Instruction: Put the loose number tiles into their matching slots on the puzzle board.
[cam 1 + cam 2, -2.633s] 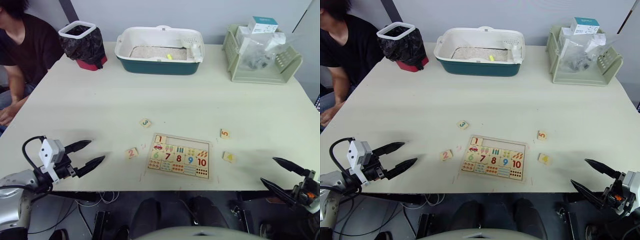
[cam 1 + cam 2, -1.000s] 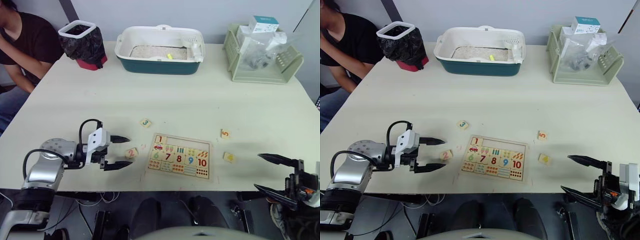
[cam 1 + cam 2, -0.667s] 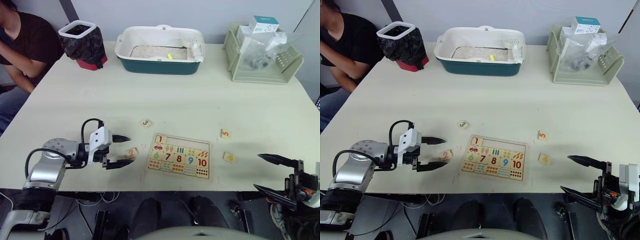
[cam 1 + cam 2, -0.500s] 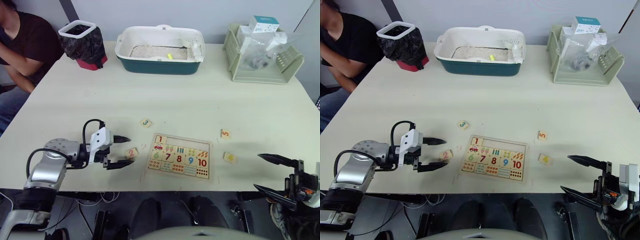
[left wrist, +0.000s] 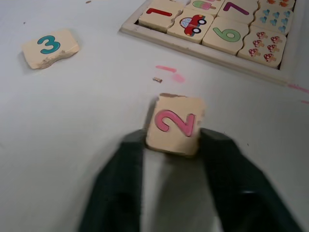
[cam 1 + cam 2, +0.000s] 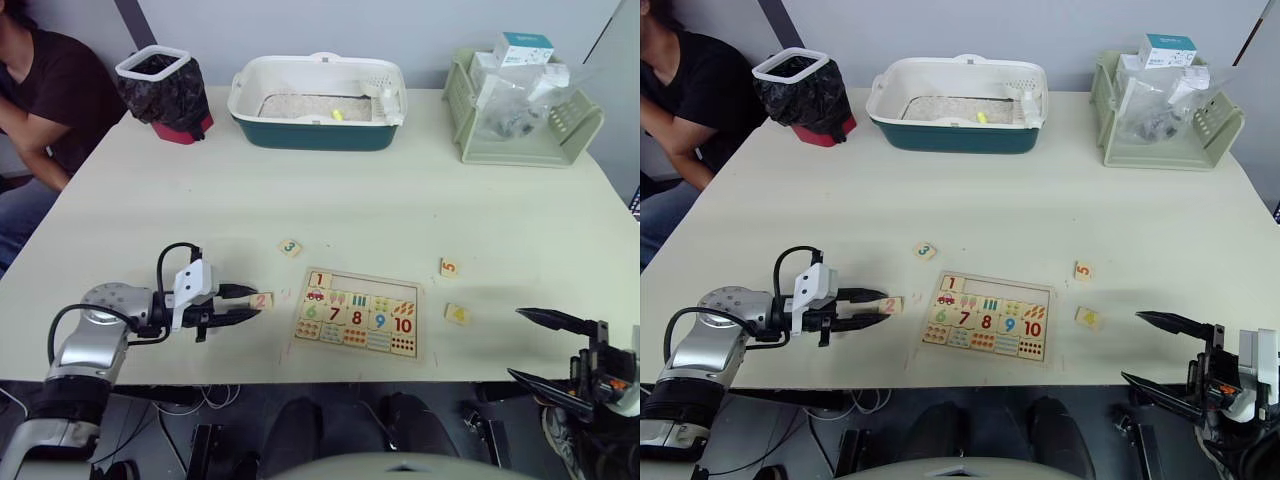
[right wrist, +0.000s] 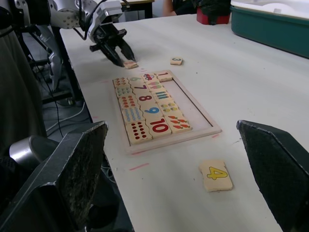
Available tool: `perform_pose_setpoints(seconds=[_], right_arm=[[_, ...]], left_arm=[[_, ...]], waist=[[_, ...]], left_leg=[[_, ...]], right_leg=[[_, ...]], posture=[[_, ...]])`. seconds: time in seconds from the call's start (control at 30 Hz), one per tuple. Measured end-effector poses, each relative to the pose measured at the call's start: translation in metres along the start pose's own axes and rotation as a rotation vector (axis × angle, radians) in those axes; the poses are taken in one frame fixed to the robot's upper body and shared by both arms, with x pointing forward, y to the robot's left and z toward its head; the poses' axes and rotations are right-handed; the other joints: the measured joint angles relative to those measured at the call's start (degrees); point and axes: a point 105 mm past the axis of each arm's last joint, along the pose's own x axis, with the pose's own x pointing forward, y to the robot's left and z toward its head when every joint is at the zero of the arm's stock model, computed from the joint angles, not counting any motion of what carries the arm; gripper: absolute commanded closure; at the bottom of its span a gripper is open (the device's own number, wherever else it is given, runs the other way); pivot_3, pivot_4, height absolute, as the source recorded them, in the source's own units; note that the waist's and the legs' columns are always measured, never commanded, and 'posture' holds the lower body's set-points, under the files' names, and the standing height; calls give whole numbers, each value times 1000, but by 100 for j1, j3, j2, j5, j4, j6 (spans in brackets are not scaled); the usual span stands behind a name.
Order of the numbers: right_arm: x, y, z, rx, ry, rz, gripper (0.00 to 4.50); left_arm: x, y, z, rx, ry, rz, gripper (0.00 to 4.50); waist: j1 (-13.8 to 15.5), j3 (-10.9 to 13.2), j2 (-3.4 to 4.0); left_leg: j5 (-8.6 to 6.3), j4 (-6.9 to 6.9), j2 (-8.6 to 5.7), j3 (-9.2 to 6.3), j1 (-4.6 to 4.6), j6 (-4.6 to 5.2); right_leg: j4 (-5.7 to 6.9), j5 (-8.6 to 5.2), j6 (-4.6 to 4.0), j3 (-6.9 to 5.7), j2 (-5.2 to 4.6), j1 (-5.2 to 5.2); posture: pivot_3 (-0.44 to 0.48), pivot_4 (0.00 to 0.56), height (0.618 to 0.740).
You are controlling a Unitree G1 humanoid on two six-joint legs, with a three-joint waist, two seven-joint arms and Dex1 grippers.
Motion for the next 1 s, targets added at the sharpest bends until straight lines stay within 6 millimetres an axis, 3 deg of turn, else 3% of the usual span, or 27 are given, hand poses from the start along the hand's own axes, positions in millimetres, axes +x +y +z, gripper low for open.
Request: perform_pose_setpoints(seconds=[0.43,0.6,0.67,0.7,0.77,1.0], right_arm=[[0,0,0,2,-5,-5,0],[1,1,-1,2,-16,-14,0],[2,2,-1,4,-19,-16,0],[2,2,-1,3,-21,-17,0],[2,2,-1,3,-21,-18,0],[3,3,-2,-4,-31,-35,0]], left_arm=[[-7,2,7,40,28,-107,3505],[-7,6,30,88,33,-161,3505],[-6,7,44,111,35,-198,3505],[-5,10,61,156,37,-219,3505],[-5,11,66,166,38,-224,3505],[6,16,114,224,51,-290,3505]], waist=[[1,5,-10],[23,11,-19],[33,14,-24],[24,14,-24],[20,14,-23],[17,19,-29]], left_leg=[[0,0,0,-1,-7,0],[0,1,-1,-3,-10,0],[0,1,-1,-8,-13,0],[0,1,-2,-5,-12,0],[0,1,-2,-4,-11,0],[0,3,-3,-7,-13,0]], right_leg=[[0,0,0,0,1,-2],[0,0,-1,0,1,-3],[0,0,-1,-3,2,-3],[-1,0,-1,0,2,-3],[-1,0,-1,0,2,-2],[-1,0,0,1,6,-2]], posture=[[0,150,740],[0,150,740],[0,150,740],[0,150,740],[0,150,740],[0,150,740]])
